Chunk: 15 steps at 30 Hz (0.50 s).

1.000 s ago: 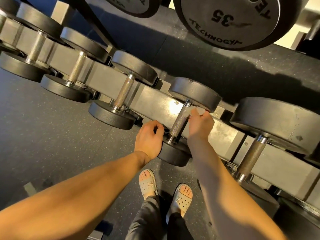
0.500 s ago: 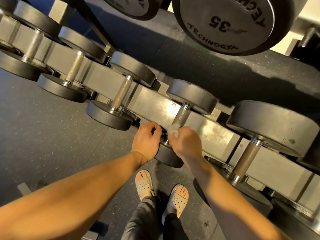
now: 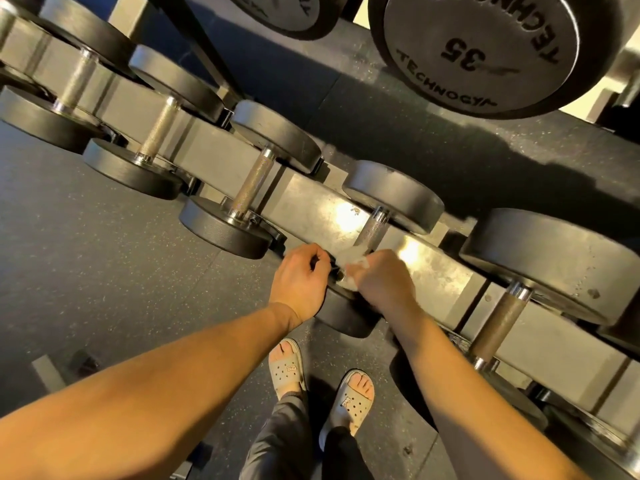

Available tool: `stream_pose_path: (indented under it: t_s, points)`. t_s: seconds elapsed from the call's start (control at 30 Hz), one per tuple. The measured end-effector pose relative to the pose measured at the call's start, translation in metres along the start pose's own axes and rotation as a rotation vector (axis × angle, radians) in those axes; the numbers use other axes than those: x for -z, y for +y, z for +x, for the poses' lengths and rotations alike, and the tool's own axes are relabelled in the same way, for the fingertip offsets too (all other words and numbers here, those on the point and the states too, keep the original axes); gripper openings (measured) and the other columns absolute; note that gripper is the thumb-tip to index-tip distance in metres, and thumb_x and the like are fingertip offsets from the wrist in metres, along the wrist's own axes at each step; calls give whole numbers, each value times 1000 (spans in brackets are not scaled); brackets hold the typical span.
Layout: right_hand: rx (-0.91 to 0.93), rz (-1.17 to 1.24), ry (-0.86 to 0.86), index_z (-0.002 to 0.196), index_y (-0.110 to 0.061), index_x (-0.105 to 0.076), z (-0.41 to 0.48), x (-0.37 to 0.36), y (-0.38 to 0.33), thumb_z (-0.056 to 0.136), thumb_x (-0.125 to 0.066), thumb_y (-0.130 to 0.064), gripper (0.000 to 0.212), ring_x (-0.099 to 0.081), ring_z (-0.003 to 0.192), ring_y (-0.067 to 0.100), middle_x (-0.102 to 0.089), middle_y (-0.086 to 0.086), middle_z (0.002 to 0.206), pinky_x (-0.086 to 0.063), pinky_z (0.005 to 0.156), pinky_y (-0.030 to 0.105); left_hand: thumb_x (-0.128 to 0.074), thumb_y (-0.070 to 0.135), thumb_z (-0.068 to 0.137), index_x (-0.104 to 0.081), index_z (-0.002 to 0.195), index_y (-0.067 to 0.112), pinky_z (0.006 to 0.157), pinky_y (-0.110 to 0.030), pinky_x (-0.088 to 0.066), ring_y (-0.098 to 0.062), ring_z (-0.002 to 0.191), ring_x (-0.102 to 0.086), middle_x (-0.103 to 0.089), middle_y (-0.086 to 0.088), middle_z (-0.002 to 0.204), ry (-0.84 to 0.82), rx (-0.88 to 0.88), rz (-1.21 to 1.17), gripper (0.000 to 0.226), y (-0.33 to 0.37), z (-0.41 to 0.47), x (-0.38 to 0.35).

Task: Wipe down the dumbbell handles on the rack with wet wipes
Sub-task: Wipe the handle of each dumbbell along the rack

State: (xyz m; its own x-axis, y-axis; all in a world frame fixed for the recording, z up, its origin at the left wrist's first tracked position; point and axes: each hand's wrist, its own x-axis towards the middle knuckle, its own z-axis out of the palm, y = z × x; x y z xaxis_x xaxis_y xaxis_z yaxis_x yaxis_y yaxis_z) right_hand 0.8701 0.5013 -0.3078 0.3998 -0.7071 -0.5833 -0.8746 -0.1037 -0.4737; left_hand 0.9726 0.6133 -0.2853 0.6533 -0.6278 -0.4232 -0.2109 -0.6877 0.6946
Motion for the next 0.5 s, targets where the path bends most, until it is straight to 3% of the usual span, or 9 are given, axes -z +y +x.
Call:
stream_pose_path:
  t_s: [0.1,0.2,0.3,0.33,0.43,0.5]
  points:
    - [-54,487,227,93,-10,-69,10,29,-12,96,-67,-36,27,-64,68,16,-69,5,81,-51,60,33,-50,20,100,-65,92,19,72,-31,-37,-18,89,-58,-65,2,93,4,-7,-14,18,0,0,0]
    - [-190,868,151,109,-18,-65,4,29,-25,101,-61,-31,16,-60,76,13,-66,0,91,-50,64,29,-50,19,101,-66,93,17,71,-30,-36,-17,87,-57,-64,2,93,6,-15,-12,18,-1,0,1]
    - [-102,713,-60,127,-16,-60,-10,11,-12,105,-52,-25,25,-61,108,16,-66,0,117,-52,94,34,-50,20,101,-65,93,17,70,-31,-36,-15,86,-56,-63,3,92,10,-26,-17,17,-2,1,-1]
    - [-59,608,-111,123,-14,-62,-13,5,-5,105,-52,-23,23,-60,114,18,-67,2,119,-50,100,36,-50,20,101,-65,92,18,69,-31,-36,-14,84,-56,-63,4,91,12,-26,-19,17,-2,1,-1]
    - [13,512,-66,95,-14,-62,-21,-4,6,101,-54,-20,11,-65,97,22,-70,6,100,-50,83,29,-50,22,101,-65,91,21,66,-28,-36,-7,82,-54,-61,9,89,17,-28,-12,18,-4,1,-1]
    - [-91,831,93,91,-15,-60,-12,4,1,93,-57,-21,7,-63,84,24,-68,9,93,-51,76,34,-49,22,102,-65,91,20,66,-24,-36,-6,83,-54,-61,9,90,9,-29,-13,18,-5,2,-1]
